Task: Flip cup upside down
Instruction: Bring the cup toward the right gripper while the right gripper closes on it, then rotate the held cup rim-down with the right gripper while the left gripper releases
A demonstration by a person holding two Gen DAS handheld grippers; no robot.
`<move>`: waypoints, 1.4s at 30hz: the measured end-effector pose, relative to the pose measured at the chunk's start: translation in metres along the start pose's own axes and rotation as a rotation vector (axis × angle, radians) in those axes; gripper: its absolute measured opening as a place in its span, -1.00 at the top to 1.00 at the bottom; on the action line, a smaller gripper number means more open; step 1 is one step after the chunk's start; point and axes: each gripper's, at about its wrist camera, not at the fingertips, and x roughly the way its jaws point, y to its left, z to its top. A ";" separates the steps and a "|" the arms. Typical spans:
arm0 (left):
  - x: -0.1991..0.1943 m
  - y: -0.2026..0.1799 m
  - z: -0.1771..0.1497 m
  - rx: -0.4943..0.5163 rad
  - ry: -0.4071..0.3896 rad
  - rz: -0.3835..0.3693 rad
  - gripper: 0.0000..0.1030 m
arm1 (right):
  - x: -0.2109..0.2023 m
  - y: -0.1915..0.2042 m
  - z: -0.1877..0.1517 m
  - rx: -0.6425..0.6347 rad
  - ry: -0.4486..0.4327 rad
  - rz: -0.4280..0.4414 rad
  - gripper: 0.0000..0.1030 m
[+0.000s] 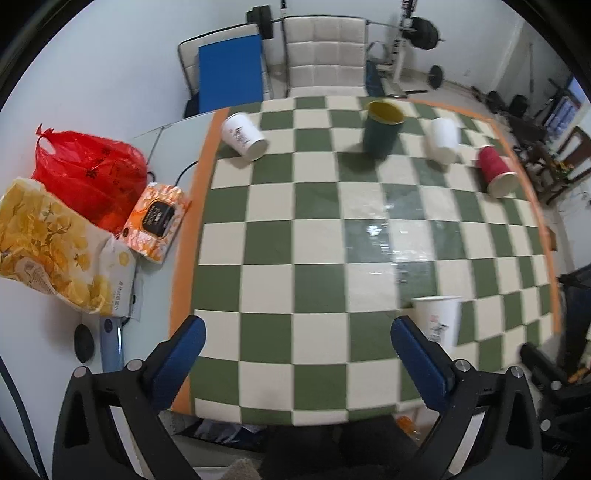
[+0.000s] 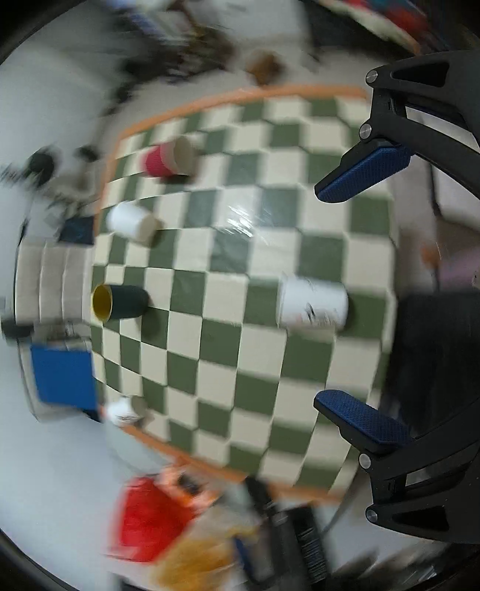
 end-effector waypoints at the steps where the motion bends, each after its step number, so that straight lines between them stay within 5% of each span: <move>1: 0.008 0.002 0.000 -0.008 0.016 0.004 -1.00 | 0.008 0.007 0.004 -0.102 0.011 -0.044 -1.00; 5: 0.051 0.006 -0.009 -0.041 0.116 0.010 -1.00 | 0.043 0.045 0.007 -0.561 0.040 -0.201 -1.00; 12: 0.098 0.010 -0.026 -0.126 0.222 0.022 -1.00 | 0.112 0.102 -0.063 -1.525 0.067 -0.374 -0.90; 21: 0.127 0.006 -0.038 -0.188 0.286 0.038 -1.00 | 0.169 0.089 -0.132 -2.248 0.031 -0.422 -0.90; 30: 0.140 -0.002 -0.040 -0.209 0.308 0.049 -1.00 | 0.212 0.058 -0.146 -2.605 -0.035 -0.486 -0.90; 35: 0.146 -0.003 -0.040 -0.216 0.311 0.059 -1.00 | 0.230 0.050 -0.136 -2.639 -0.037 -0.493 -0.85; 42: 0.152 -0.005 -0.035 -0.192 0.311 0.053 -1.00 | 0.239 0.054 -0.123 -2.569 -0.025 -0.463 -0.39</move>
